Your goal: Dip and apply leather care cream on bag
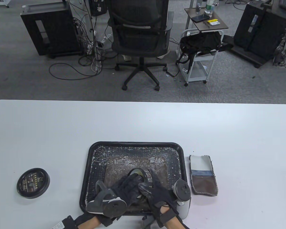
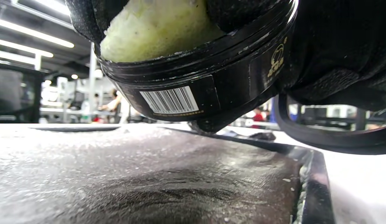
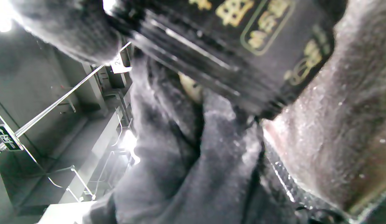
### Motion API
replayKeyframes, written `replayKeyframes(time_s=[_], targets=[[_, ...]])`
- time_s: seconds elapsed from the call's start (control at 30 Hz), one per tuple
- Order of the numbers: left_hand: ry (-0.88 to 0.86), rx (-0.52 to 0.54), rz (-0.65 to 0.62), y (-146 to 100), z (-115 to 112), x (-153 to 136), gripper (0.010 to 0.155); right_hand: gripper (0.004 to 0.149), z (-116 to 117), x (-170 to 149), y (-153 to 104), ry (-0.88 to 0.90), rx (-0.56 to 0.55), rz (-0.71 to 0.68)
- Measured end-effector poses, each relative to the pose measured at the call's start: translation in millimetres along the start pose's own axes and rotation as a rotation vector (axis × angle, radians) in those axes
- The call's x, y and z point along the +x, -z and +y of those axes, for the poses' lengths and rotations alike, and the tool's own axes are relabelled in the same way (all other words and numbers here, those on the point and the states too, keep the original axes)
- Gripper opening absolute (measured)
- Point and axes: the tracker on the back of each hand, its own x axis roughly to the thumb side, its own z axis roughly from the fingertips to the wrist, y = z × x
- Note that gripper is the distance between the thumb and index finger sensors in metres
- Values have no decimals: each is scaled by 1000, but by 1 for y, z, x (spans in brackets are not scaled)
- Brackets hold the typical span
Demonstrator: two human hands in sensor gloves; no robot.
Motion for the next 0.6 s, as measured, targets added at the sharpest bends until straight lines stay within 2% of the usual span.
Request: replayKeyframes(time_s=[0.07, 0.17, 0.33, 0.43, 0.6], targets=[[-58, -7, 63, 1, 0, -2, 60, 98, 2, 2, 0, -25, -1, -6], [-268, -7, 178, 2, -2, -9, 60, 98, 6, 4, 0, -85, -11, -12], [-515, -83, 323, -1, -9, -22, 60, 98, 14, 2, -2, -182, -32, 6], [-576, -78, 335, -4, -11, -27, 61, 98, 16, 2, -1, -198, -28, 2], [-576, -2, 247, -6, -9, -26, 61, 98, 15, 8, -2, -196, -21, -49]])
